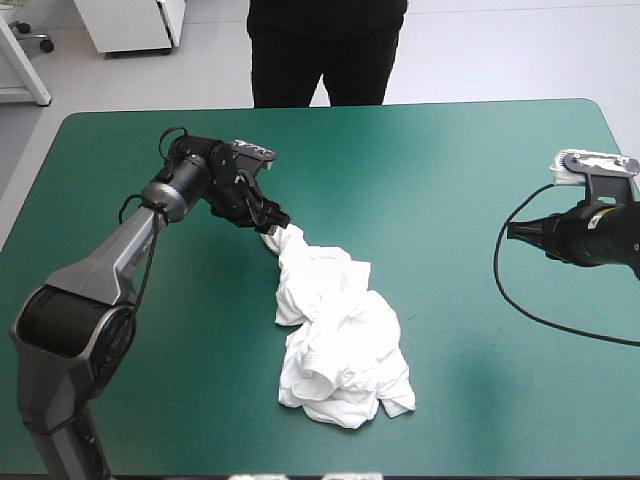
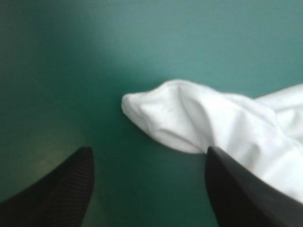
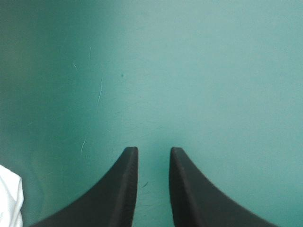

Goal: Fold the cloth

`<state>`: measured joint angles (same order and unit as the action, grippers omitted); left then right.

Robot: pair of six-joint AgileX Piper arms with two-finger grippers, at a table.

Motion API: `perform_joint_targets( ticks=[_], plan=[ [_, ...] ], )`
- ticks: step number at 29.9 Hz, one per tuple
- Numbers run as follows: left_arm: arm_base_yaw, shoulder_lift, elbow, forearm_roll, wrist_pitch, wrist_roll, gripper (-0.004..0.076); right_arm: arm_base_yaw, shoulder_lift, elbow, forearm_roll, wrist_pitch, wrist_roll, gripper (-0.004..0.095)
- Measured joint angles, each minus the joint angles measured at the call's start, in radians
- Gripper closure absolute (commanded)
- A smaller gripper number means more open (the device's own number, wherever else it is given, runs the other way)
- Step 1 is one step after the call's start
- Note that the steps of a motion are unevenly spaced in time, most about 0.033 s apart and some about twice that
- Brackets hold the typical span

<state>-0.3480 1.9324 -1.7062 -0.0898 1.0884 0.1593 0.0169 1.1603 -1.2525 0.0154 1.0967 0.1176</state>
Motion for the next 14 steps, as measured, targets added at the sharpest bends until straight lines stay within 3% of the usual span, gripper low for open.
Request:
perform_joint_targets(
  ticks=[14],
  plan=[
    [0.002, 0.180, -0.076, 0.029, -0.005, 0.001, 0.0283, 0.000, 0.004, 0.000, -0.001, 0.019, 0.001, 0.0679]
  ],
)
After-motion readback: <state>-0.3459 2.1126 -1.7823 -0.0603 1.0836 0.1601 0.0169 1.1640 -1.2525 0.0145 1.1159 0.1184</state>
